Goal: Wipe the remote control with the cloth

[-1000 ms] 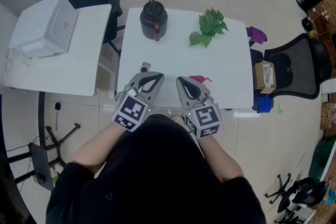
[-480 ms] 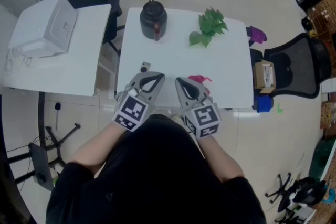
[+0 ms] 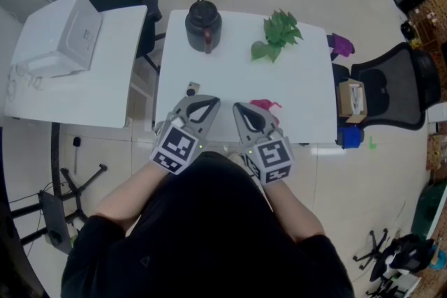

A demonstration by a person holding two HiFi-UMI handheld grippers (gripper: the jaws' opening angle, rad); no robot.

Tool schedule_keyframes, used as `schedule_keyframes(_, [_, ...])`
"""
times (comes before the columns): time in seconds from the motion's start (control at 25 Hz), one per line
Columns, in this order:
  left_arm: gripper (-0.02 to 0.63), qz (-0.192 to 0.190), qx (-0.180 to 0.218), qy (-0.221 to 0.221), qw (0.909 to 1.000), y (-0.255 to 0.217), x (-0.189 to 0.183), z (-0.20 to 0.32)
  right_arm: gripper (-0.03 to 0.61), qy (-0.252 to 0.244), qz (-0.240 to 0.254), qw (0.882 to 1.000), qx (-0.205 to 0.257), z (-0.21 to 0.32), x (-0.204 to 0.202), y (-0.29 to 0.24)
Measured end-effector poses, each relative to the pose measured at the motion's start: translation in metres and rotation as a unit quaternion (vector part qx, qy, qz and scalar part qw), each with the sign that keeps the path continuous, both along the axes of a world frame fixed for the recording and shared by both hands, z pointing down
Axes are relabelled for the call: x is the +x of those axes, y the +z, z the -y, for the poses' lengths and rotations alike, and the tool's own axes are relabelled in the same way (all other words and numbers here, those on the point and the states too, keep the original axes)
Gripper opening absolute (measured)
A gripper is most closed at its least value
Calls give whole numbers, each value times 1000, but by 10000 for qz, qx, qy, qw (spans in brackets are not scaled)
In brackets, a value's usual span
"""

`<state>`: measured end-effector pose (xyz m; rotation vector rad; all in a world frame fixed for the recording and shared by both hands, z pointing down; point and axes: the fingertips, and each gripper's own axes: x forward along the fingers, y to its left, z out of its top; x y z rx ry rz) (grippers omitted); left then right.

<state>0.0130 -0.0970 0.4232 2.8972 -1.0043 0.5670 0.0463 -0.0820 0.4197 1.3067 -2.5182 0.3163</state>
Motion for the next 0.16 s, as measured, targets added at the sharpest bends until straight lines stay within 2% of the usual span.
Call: schedule_keyframes(0.16, [0,-7,13,-1,10000,-1,0,0,8,-34,17,10000,56,0,0,1])
